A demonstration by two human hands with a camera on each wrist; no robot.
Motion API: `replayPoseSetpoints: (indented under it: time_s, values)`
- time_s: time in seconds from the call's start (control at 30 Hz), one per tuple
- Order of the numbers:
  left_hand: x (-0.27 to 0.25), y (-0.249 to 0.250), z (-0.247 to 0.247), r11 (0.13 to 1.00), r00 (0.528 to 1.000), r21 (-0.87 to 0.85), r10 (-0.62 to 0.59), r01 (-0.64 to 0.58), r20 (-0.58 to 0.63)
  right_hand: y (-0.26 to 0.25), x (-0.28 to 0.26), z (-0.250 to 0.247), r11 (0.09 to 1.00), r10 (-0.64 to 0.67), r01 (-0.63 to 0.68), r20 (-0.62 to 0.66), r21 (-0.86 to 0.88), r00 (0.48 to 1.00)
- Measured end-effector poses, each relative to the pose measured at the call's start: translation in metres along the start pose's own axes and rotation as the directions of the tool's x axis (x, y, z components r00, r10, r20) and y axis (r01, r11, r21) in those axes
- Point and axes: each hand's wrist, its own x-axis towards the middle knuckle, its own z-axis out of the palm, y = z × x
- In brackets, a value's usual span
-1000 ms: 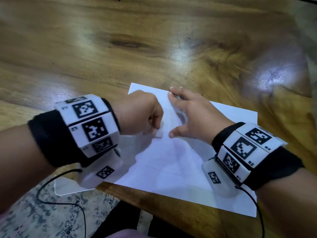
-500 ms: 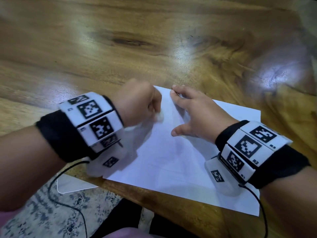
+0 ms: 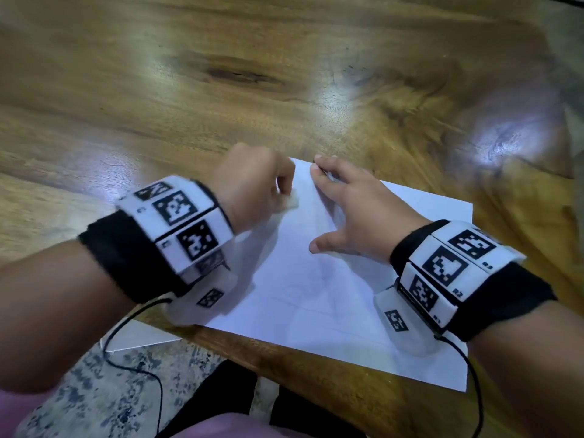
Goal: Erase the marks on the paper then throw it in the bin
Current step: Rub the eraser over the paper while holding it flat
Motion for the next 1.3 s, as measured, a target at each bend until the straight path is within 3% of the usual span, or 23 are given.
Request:
replayPoseSetpoints:
  time_s: [0.13,0.17,0.3,0.4,0.57,0.63,0.8,0.87,0.97,1.03,1.13,1.17,1.3]
  values:
    - [-0.033,-0.011,0.006,0.992,0.942,0.052,0.093,-0.116,0.321,-0.001,-0.002,-0.001,1.000,-0.007,0.007,0.024,-0.011,1.000]
    - [-0.031,-0.011,0.005,0.993,0.938,0.045,0.089,-0.110,0.335,-0.002,-0.003,-0.002,1.000,-0.008,0.008,0.028,-0.013,1.000]
    - [0.003,0.003,0.000,0.998,0.996,0.031,0.050,-0.053,0.075,-0.004,-0.003,-0.001,1.000,-0.011,0.012,0.032,-0.025,0.999]
    - [0.002,0.002,0.005,0.998,0.999,0.030,0.051,-0.051,0.002,-0.004,-0.003,-0.001,1.000,-0.008,0.009,0.030,-0.025,1.000]
    - [-0.044,-0.016,0.011,0.991,0.960,-0.001,0.128,-0.132,0.247,-0.002,-0.005,-0.002,1.000,-0.007,0.008,0.035,-0.010,0.999]
    - [-0.035,-0.015,0.008,0.993,0.972,-0.026,0.122,-0.119,0.203,-0.003,-0.004,-0.002,1.000,-0.009,0.010,0.036,-0.012,0.999]
    - [0.007,-0.013,0.004,0.999,0.999,-0.022,0.029,-0.030,-0.042,-0.002,-0.004,-0.001,1.000,-0.008,0.008,0.040,-0.014,0.999]
    - [-0.008,-0.014,0.007,0.997,0.997,-0.001,0.072,-0.072,0.007,-0.002,-0.004,-0.002,1.000,-0.013,0.013,0.040,-0.015,0.999]
    - [-0.039,-0.009,0.015,0.985,0.960,-0.014,0.169,-0.171,0.224,-0.002,-0.004,-0.002,1.000,-0.016,0.017,0.037,-0.009,0.999]
    - [-0.029,-0.005,0.013,0.986,0.965,-0.008,0.162,-0.164,0.208,-0.002,-0.004,-0.002,1.000,-0.019,0.020,0.033,-0.016,0.999]
    - [0.007,0.003,0.006,0.995,0.995,-0.002,0.096,-0.096,0.030,-0.002,-0.004,-0.001,1.000,-0.017,0.018,0.032,-0.022,0.999]
    - [0.011,0.004,0.007,0.996,0.996,-0.002,0.091,-0.091,0.025,-0.002,-0.004,-0.001,1.000,-0.015,0.016,0.035,-0.025,0.999]
    - [-0.031,-0.005,0.022,0.975,0.955,-0.004,0.220,-0.223,0.197,-0.001,-0.003,-0.002,0.999,-0.019,0.021,0.045,-0.043,0.999]
